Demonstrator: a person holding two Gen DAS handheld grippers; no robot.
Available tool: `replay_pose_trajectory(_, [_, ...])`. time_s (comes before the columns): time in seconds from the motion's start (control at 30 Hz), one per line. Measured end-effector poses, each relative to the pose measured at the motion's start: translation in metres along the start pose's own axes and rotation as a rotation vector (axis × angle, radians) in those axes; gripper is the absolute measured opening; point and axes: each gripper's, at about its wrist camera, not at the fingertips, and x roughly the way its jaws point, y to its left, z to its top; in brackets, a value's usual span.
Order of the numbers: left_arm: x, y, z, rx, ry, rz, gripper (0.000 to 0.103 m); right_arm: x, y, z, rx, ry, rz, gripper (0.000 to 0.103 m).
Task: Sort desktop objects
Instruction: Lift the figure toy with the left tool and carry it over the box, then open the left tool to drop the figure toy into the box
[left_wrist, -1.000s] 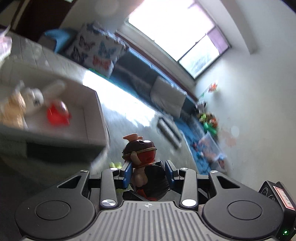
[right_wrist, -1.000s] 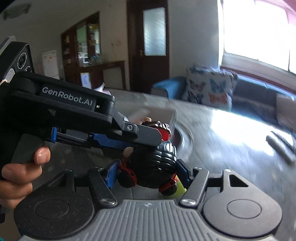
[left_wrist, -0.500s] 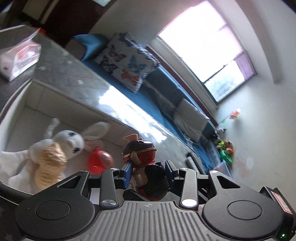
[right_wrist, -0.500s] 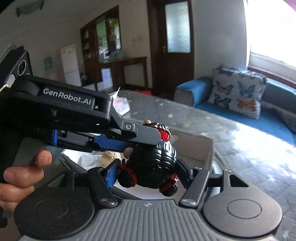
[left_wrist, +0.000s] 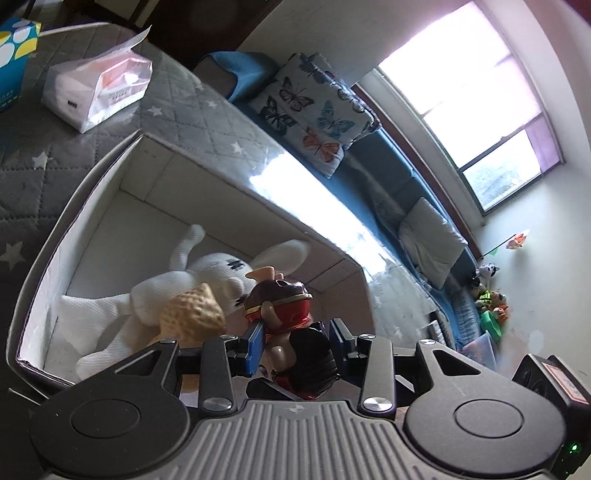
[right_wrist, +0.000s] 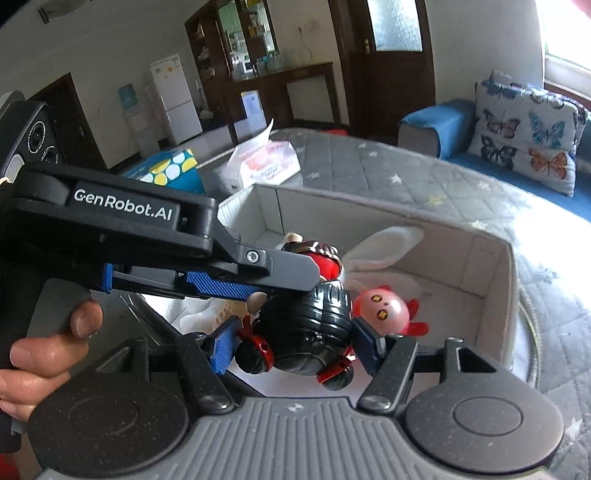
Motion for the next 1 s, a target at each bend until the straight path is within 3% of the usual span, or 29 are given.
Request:
replay_pose_trajectory(0.5, [0.013, 0.007, -0.004, 0.014, 0.027, 0.039, 0.039, 0.025, -0.006, -0.006, 0.027, 0.095, 0.013, 0.066])
replay_pose_trajectory(1.0, [0.007, 0.011, -0.005, 0.005, 0.023, 0.046, 0.039, 0.022, -0.008, -0.008, 0.041, 0.101, 0.01, 0.067])
